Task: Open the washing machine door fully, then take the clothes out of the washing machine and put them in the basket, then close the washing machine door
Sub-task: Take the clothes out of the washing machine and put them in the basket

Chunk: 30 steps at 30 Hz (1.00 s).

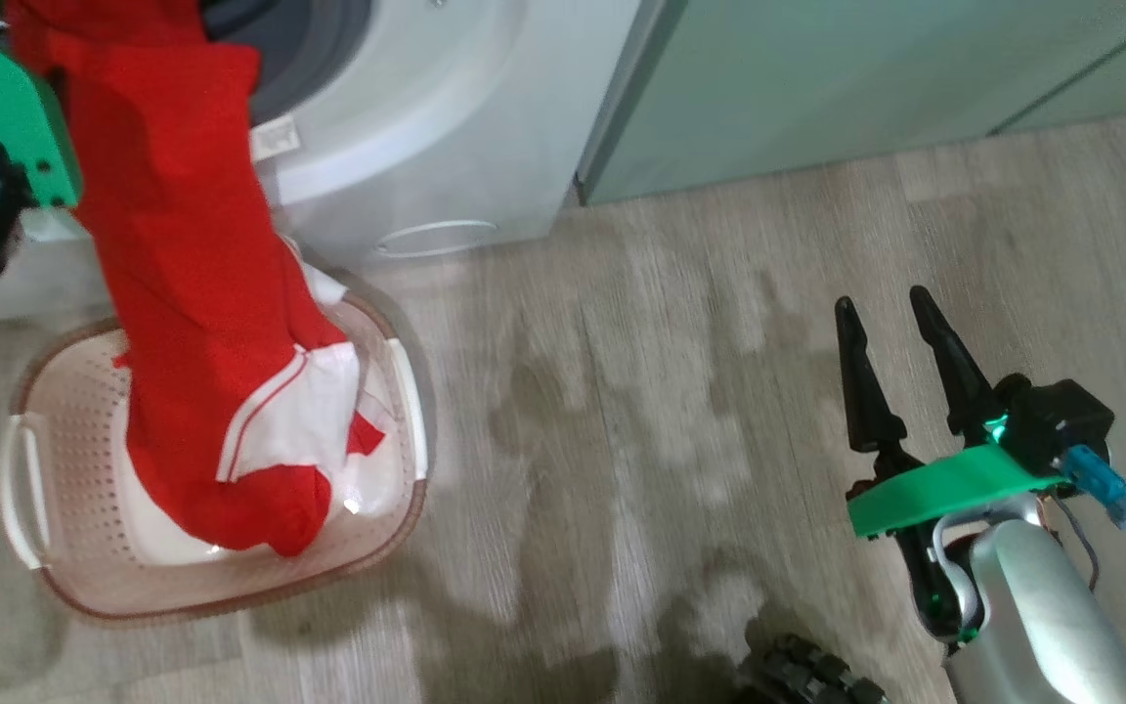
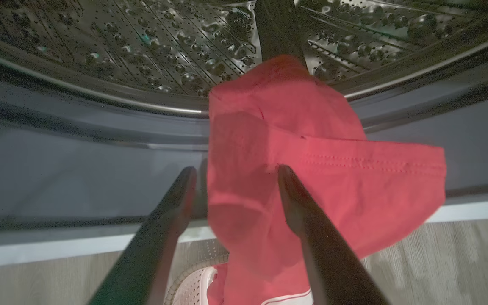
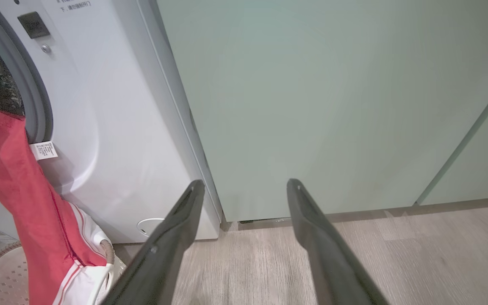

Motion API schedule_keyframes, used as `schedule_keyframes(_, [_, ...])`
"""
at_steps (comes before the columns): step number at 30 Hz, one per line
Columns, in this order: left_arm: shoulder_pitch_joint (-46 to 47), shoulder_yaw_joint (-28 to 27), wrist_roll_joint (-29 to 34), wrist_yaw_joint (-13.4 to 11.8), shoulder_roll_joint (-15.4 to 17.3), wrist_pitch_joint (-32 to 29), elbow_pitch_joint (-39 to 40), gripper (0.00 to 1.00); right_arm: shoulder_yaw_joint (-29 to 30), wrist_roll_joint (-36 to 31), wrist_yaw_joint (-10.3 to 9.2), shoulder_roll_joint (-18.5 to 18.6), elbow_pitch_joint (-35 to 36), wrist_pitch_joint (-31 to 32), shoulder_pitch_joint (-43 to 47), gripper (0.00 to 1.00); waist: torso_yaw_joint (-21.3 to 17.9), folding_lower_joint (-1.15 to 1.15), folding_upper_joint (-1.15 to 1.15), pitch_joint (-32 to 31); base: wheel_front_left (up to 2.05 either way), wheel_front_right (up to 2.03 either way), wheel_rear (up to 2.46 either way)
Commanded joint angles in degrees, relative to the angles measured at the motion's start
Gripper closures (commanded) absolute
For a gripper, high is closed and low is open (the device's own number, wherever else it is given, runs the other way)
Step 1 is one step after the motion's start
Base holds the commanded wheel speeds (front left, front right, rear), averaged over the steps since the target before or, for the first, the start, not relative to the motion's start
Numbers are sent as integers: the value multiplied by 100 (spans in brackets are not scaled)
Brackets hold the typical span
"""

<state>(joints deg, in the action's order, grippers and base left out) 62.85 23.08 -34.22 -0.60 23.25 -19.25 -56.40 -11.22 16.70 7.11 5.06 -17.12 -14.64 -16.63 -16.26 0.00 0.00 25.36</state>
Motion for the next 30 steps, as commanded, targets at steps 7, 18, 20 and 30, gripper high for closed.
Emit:
schedule_keyframes(7, [588, -128, -33, 90, 280, -132, -206, 0, -138, 23, 37, -51, 213, -36, -180, 0, -236, 0, 0, 473, 0, 0, 0])
schedule_keyframes(18, [588, -73, -127, 366, 152, 97, -768, 100, -43, -10, 37, -77, 186, -36, -192, 0, -196, 0, 0, 500, 0, 0, 0])
schedule_keyframes(20, [536, -36, -111, 432, 102, 295, -824, 100, -22, -21, 37, -74, 168, -36, -167, 0, -143, 0, 0, 400, 0, 0, 0])
schedule_keyframes(30, [-372, 372, -27, 726, -482, 1037, -927, 100, 67, -25, 37, 45, 108, -36, 82, 0, 245, 0, 0, -342, 0, 0, 0])
